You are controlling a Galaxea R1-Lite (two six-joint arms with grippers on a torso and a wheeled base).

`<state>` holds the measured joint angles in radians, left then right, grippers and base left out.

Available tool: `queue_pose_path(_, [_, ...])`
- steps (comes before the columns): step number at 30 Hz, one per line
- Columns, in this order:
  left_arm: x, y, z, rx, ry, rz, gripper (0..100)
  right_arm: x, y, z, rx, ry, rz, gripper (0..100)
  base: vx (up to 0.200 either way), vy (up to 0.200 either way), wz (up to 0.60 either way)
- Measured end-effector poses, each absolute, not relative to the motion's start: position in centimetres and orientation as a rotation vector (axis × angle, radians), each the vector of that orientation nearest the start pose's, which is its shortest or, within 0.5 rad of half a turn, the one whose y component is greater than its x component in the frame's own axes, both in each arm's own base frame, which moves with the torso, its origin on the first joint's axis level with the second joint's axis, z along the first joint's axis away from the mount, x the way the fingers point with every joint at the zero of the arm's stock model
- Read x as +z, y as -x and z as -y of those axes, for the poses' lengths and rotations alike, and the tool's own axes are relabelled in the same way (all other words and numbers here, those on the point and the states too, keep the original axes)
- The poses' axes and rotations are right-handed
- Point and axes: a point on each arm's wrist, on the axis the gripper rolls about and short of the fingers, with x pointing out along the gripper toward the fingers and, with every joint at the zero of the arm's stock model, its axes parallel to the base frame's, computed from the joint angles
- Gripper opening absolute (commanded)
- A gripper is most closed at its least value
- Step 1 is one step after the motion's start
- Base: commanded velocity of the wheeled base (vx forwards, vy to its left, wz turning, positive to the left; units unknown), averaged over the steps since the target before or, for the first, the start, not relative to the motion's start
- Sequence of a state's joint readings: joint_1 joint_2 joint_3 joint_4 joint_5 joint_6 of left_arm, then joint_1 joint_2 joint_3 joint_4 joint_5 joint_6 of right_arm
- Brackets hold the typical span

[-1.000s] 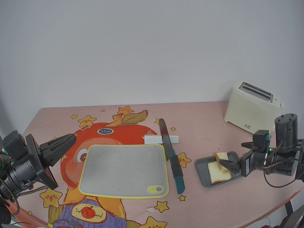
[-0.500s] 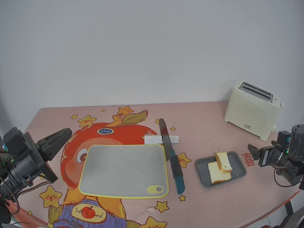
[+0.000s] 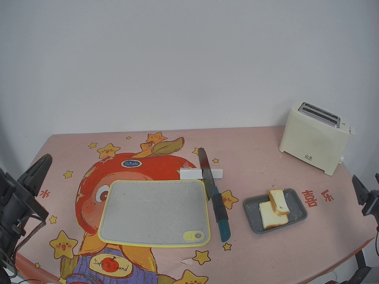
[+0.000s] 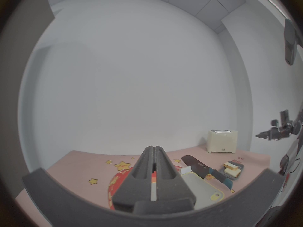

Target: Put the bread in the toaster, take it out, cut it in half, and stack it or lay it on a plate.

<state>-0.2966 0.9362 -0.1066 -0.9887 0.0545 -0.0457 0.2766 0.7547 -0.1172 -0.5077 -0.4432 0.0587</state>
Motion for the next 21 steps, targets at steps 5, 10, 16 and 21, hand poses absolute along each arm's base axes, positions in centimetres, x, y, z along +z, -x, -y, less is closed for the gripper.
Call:
queue_pose_path(5, [16.1,-6.1,1.4,-0.183,0.065,0.071,0,13.5,-3.5,0.1,-0.173,-0.013,-0.093,100,0.0,0.0,0.0])
queue_pose_path(10, [12.7,-2.8,0.4,-0.113,0.079,-0.083,0,11.7,-1.3,0.5,-0.133,-0.04,-0.102,100,0.0,0.0,0.0])
queue_pose_path(16, [9.5,0.1,-0.1,-0.122,0.057,-0.146,0,9.6,0.4,0.4,0.012,-0.045,-0.124,100,0.0,0.0,0.0])
queue_pose_path(21, [9.0,1.1,-0.1,-0.191,0.017,-0.08,0,8.6,1.1,0.1,0.144,-0.004,-0.126,100,0.0,0.0,0.0])
